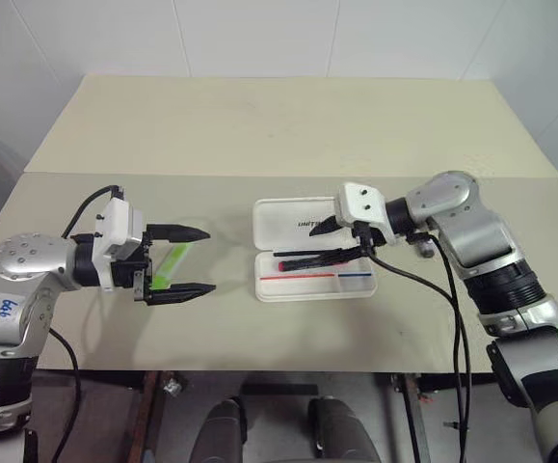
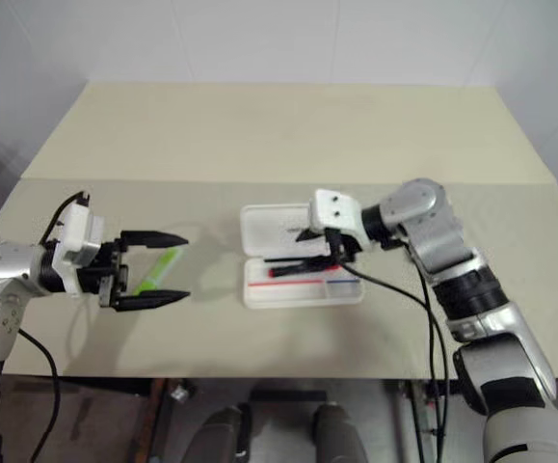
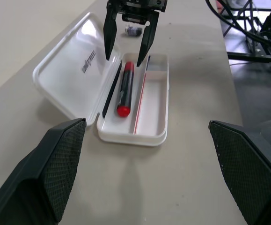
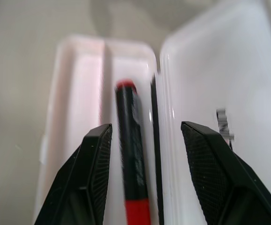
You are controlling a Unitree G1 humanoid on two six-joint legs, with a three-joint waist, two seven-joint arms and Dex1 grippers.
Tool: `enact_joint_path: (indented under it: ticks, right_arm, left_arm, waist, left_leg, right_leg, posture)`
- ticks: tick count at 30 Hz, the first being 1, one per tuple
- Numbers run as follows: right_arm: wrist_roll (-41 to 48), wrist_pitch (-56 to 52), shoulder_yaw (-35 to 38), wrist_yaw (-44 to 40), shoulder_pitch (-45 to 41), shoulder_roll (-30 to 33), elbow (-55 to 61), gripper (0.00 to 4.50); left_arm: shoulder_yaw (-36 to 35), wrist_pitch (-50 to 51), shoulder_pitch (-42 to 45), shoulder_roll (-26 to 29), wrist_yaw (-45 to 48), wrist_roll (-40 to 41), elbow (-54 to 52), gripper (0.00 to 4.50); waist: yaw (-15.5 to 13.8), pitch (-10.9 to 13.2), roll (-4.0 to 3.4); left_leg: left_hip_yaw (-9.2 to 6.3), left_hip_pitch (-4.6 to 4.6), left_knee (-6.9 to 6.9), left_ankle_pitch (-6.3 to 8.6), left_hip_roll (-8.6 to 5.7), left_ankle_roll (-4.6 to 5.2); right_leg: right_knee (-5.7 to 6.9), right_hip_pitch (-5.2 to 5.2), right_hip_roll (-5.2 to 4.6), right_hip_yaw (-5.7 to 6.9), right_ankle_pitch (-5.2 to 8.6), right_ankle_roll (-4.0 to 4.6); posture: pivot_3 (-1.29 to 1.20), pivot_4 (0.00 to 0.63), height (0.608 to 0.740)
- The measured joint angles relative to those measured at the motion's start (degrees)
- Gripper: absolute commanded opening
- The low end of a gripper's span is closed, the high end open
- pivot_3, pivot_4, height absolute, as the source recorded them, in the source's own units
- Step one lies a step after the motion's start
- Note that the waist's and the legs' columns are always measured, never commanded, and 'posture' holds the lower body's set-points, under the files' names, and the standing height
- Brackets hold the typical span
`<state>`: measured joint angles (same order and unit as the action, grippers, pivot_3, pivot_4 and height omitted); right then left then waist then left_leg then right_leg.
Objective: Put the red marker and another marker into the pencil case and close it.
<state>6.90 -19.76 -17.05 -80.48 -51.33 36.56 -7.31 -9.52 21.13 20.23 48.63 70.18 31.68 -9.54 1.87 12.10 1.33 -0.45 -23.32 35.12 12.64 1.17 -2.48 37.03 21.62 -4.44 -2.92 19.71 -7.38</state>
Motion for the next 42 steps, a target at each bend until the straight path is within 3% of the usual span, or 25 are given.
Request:
enact_joint_path:
  ticks: [2,4,9,10,14,17,26,34,37,42]
  right_arm:
    - [2.4,-2.9,0.9,-1.1,0.7,1.6,2.9,2.5]
    - [4.8,-5.3,2.1,-2.2,2.3,3.5,6.0,2.85]
    - [12.1,-12.0,5.8,-3.2,7.5,8.3,14.0,4.4]
    - [14.6,-13.9,7.8,-3.5,8.7,10.2,15.8,4.48]
    - [17.6,-17.7,16.1,-0.7,10.2,16.6,16.8,4.48]
    - [16.2,-18.3,18.2,3.1,13.1,19.4,15.7,4.48]
    - [8.9,-28.3,19.5,23.8,17.5,19.5,9.7,4.48]
    - [8.3,-35.4,17.9,31.0,19.2,16.0,11.6,4.48]
    - [11.3,-30.8,19.5,30.1,19.1,12.2,15.2,4.48]
    - [15.8,-8.0,24.3,21.6,20.9,8.2,18.8,4.48]
  left_arm:
    - [1.0,-0.1,1.3,-0.6,0.4,0.0,1.4,4.5]
    - [1.9,-0.2,2.1,-1.2,0.8,-0.1,1.7,4.5]
    - [4.3,-0.8,4.7,-2.7,2.0,-0.2,3.5,4.5]
    - [5.0,-1.2,5.4,-2.9,2.7,-0.4,4.0,4.5]
    - [8.0,-2.8,9.0,-4.5,5.4,-1.3,7.6,4.5]
    - [9.7,-3.3,10.9,-6.4,6.5,-1.7,9.1,4.5]
    - [12.8,-5.3,16.7,-11.0,9.0,-3.1,13.5,4.5]
    - [13.1,-6.1,18.7,-12.6,9.5,-4.2,15.0,4.5]
    - [12.6,-5.9,17.3,-11.2,8.5,-4.5,14.1,4.5]
    - [9.2,-2.8,10.2,-6.3,2.6,-5.8,11.1,4.5]
  waist:
    - [-0.1,0.0,0.0]
    - [-0.2,0.0,0.01]
    - [-0.3,0.0,0.01]
    - [-0.4,0.0,0.02]
    - [-0.4,0.0,0.04]
    - [-0.2,0.0,0.05]
    - [-0.2,0.0,0.05]
    - [-0.1,0.0,0.04]
    - [0.2,0.0,0.04]
    - [-0.1,0.1,0.12]
  left_leg:
    - [0.0,0.0,0.01,0.0,0.0,0.0]
    - [0.0,-0.01,0.01,0.0,-0.01,0.0]
    - [-0.02,-0.04,0.01,0.0,-0.02,0.0]
    - [-0.03,-0.06,0.01,0.0,-0.02,0.0]
    - [-0.01,-0.04,0.03,0.0,-0.05,0.0]
    - [0.01,-0.04,0.02,0.0,-0.04,0.01]
    - [0.13,-0.06,0.03,0.01,-0.05,0.01]
    - [0.16,-0.05,0.04,0.01,-0.04,0.02]
    - [0.16,-0.04,0.03,0.01,0.01,0.02]
    - [0.11,-0.06,0.01,0.05,0.07,0.04]
  right_leg:
    - [-0.01,0.0,0.0,0.01,0.0,0.0]
    - [-0.03,-0.01,-0.01,0.0,0.0,0.0]
    - [-0.06,-0.02,-0.02,0.01,0.0,0.0]
    - [-0.08,-0.02,-0.02,0.03,0.0,0.0]
    - [-0.12,-0.04,-0.04,0.03,0.0,0.0]
    - [-0.13,-0.04,-0.02,-0.01,0.0,0.0]
    - [-0.1,0.06,0.0,-0.16,0.0,-0.01]
    - [-0.07,0.06,0.04,-0.21,-0.01,-0.03]
    - [-0.06,0.06,0.12,-0.24,-0.01,-0.04]
    - [-0.16,0.0,0.19,-0.2,0.0,-0.08]
  posture:
    - [0.0,0.15,0.74]
    - [0.0,0.15,0.74]
    - [0.0,0.15,0.74]
    - [0.0,0.15,0.74]
    - [0.0,0.15,0.74]
    - [0.0,0.15,0.74]
    - [0.0,0.15,0.74]
    - [0.0,0.15,0.74]
    - [0.0,0.15,0.74]
    - [0.0,0.15,0.74]
